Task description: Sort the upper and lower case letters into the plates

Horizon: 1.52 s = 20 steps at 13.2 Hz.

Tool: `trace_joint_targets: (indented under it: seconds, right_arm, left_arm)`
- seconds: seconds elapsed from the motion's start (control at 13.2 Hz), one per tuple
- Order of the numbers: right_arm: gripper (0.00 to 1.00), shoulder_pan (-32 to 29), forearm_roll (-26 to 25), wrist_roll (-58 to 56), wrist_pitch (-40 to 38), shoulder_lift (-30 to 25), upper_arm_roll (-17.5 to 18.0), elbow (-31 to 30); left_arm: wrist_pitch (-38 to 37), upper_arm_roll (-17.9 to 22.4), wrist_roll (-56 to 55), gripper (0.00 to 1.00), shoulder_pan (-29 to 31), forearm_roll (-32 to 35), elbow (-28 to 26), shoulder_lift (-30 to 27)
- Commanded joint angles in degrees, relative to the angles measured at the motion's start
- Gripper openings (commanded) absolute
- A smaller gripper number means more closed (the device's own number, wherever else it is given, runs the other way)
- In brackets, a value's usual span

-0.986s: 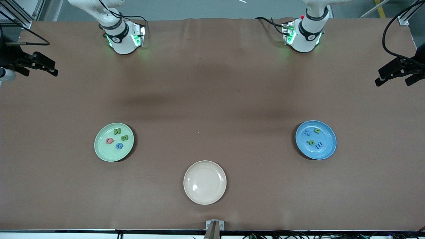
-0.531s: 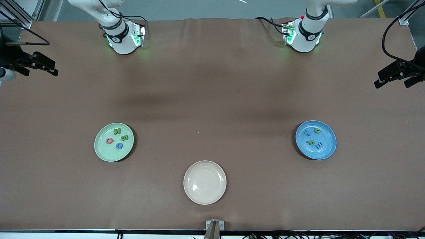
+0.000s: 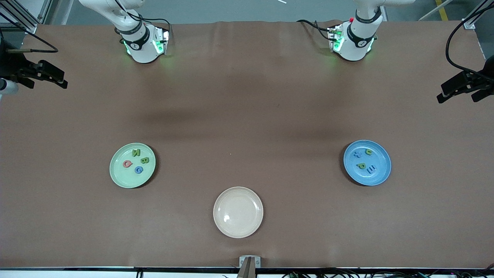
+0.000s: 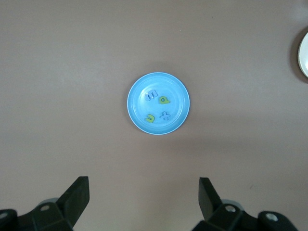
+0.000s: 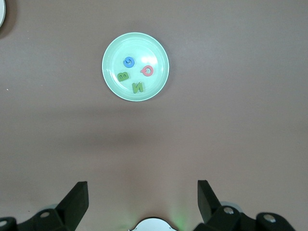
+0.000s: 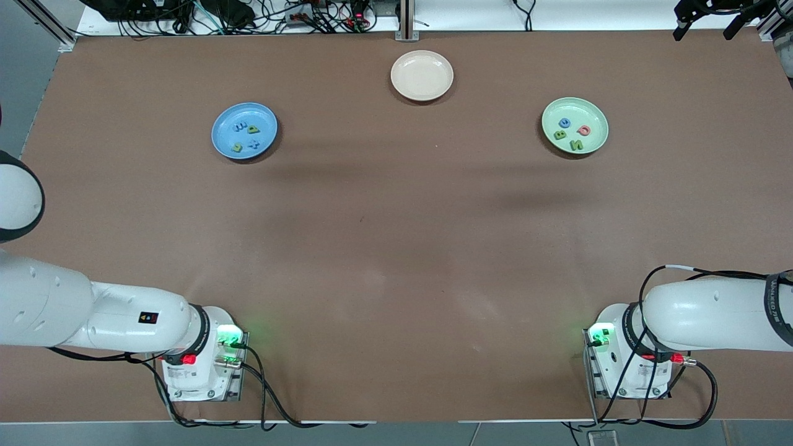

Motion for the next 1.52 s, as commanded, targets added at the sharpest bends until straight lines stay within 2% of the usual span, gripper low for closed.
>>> trace_joint_targets:
  seconds: [0.0,1.44]
  right_arm:
    - [1.0,-0.72,0.03,-0.56,0.27,-1.45,0.57,-1.32]
    - [1.0,-0.8,0.03,-0.47,0.27,-1.45,0.66,-1.32]
  left_arm:
    - [-0.6,-5.92,0.17,1.0,5.12,1.05,1.23,0.37]
    - [0.63,-6.74,0.7,1.0,5.05,2.63,2.82,1.69]
